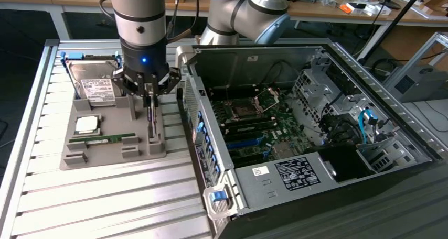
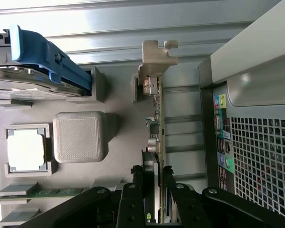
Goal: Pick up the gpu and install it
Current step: 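Pick up the gpu and move the gpu toward the slot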
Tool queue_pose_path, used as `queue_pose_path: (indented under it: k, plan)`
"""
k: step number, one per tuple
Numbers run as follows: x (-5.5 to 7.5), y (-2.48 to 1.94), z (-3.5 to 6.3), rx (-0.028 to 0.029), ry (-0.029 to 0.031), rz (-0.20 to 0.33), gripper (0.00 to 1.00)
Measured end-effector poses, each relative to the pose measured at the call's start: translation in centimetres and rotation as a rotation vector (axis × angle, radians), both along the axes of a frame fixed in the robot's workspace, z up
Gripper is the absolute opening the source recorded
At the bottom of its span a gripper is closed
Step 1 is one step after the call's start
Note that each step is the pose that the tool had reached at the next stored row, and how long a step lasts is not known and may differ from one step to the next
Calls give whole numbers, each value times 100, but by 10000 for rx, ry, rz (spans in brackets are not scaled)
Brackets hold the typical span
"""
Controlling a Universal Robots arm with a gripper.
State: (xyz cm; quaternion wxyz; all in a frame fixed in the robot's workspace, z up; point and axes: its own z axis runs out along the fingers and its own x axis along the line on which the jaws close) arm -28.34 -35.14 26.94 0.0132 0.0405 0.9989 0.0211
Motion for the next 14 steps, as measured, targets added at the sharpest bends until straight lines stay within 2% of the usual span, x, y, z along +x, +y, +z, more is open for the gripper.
queue_pose_path:
  k: [14]
  plan:
    - [0,0,36,0,0,0,27]
